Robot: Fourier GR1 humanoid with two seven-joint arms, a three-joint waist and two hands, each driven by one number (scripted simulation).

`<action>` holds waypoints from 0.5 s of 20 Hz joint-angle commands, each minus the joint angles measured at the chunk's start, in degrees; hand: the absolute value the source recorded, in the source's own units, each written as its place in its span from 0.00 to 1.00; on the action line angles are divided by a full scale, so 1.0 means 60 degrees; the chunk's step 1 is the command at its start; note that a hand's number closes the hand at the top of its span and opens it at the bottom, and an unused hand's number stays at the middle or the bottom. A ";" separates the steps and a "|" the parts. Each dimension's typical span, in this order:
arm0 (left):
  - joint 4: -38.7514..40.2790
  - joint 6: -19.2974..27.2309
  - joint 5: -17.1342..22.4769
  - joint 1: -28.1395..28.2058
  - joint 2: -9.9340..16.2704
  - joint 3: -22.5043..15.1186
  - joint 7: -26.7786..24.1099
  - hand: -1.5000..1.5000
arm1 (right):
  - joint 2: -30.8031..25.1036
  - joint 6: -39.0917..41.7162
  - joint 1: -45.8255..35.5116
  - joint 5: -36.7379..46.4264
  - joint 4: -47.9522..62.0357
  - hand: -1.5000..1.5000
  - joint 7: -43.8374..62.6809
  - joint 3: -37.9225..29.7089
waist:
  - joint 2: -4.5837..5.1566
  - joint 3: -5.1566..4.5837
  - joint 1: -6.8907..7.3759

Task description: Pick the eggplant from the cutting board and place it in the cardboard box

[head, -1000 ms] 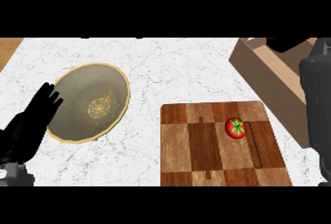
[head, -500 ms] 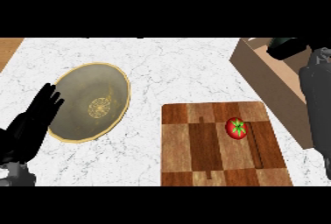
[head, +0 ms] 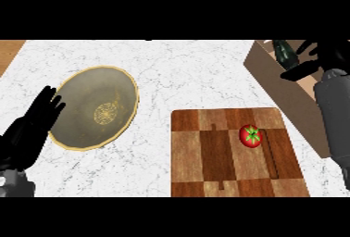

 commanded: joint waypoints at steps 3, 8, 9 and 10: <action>-0.0382 0.0129 -0.0032 0.0077 -0.0039 -0.0019 0.0426 0.50 | -0.0176 -0.0576 0.0456 -0.0886 0.0595 0.00 -0.1509 -0.0435 | -0.0007 0.0011 -0.0026; -0.0133 -0.0114 -0.0208 0.0415 -0.0039 -0.0080 -0.0130 0.50 | 0.0543 -0.2137 0.0387 -0.1977 -0.0551 0.00 -0.1652 -0.1424 | -0.0064 0.0016 -0.0092; -0.0084 -0.0015 -0.0100 0.0283 -0.0182 -0.0078 -0.0056 0.50 | 0.0650 -0.2384 0.0240 -0.2383 -0.0600 0.00 -0.1842 -0.1752 | -0.0048 0.0020 -0.0089; 0.0421 -0.0148 0.0050 -0.0076 0.0129 0.0285 -0.0158 0.50 | 0.0397 -0.2451 0.0008 -0.2661 -0.0639 0.00 -0.1809 -0.2109 | -0.0014 0.0014 -0.0150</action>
